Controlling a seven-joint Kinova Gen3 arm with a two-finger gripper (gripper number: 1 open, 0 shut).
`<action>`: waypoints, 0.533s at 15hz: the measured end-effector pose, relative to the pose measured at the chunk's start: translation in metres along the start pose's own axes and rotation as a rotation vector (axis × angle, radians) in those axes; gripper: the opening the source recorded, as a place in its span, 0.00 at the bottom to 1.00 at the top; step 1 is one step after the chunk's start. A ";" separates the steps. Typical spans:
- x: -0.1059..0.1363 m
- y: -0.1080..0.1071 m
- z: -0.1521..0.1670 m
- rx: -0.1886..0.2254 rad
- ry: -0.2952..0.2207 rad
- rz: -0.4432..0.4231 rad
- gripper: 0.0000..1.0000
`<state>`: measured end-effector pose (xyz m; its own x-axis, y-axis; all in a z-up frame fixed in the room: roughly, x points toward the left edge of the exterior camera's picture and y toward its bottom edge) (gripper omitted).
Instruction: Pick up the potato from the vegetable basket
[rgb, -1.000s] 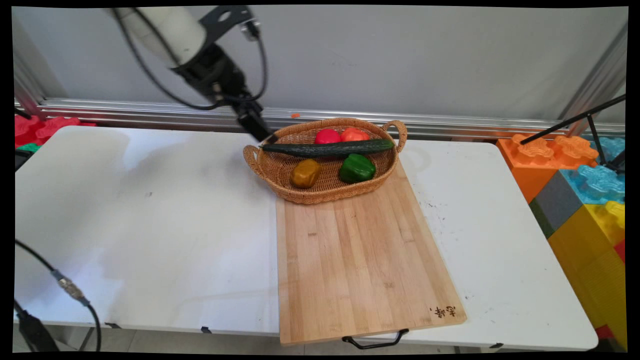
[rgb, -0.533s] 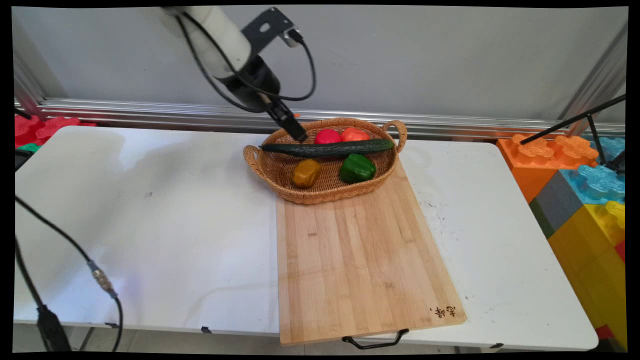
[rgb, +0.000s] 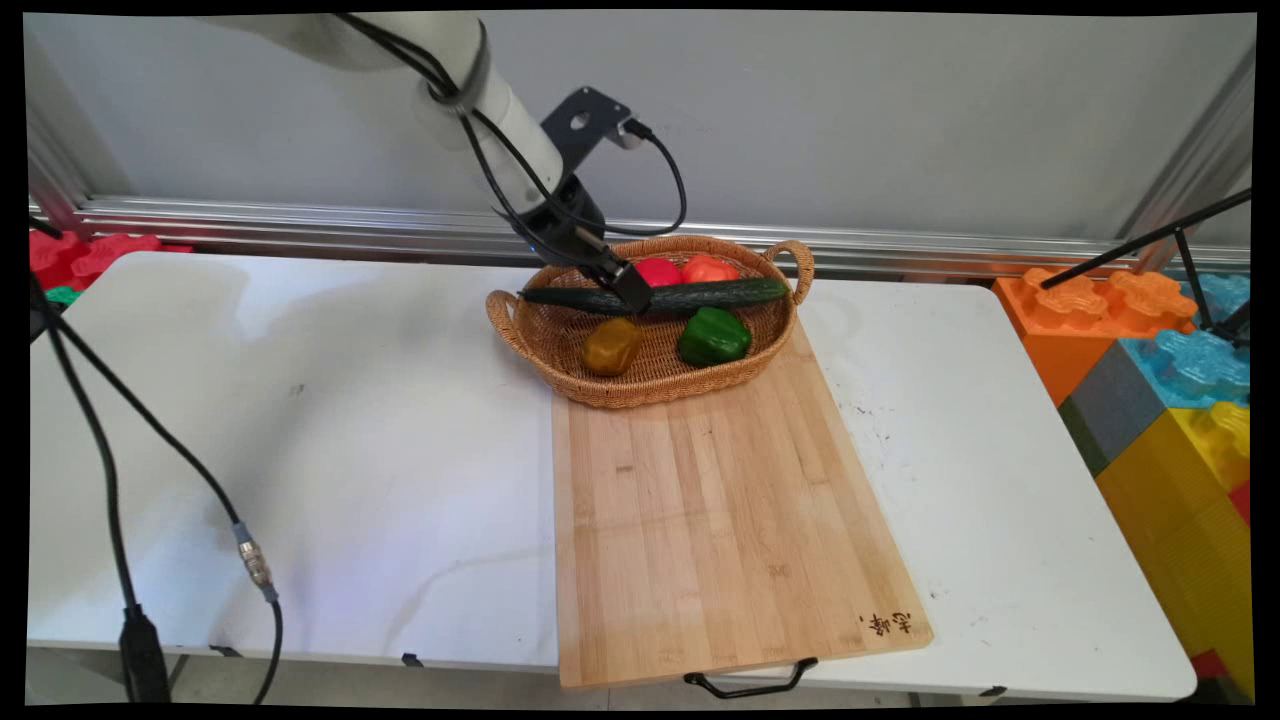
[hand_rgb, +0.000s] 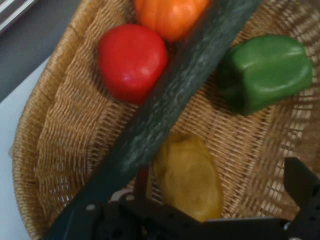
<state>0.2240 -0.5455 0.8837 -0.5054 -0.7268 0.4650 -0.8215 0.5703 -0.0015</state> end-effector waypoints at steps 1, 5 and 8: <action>-0.001 -0.001 0.007 0.007 -0.006 -0.013 1.00; -0.009 -0.003 0.032 0.030 -0.034 -0.066 1.00; -0.013 -0.004 0.046 0.042 -0.048 -0.094 1.00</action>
<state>0.2217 -0.5560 0.8365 -0.4366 -0.7946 0.4219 -0.8759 0.4825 0.0023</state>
